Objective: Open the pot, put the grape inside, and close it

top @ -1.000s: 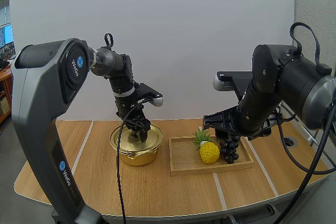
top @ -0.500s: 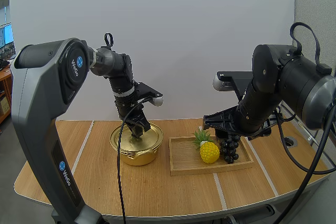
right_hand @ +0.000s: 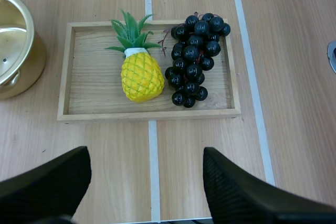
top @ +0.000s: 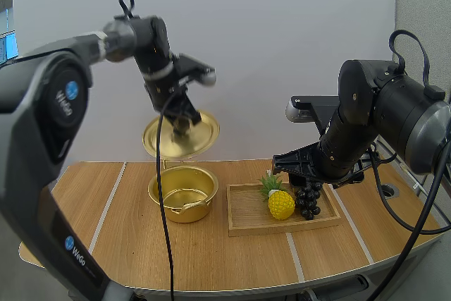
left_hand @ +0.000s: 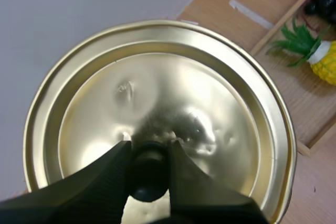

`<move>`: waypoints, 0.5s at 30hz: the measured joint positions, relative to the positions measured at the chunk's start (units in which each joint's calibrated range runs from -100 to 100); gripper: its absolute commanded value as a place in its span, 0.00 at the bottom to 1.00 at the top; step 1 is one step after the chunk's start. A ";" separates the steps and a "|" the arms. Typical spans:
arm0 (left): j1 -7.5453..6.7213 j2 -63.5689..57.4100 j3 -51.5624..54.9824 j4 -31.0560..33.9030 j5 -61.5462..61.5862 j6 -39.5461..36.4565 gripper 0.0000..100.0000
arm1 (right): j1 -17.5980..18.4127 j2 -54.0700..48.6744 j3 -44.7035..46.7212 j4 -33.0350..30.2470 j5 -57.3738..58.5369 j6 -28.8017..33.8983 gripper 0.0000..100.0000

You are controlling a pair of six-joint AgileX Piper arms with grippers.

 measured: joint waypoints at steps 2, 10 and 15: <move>0.00 -2.38 -1.44 0.56 0.20 -0.56 0.00 | 0.00 0.00 0.00 0.00 0.00 0.00 1.00; 0.00 -12.28 -7.51 1.41 0.49 -3.12 0.00 | 0.00 0.00 0.00 0.00 0.00 0.00 1.00; 0.00 -17.00 -12.23 2.49 -2.12 -5.67 0.00 | 0.00 0.00 0.00 0.00 0.00 0.00 1.00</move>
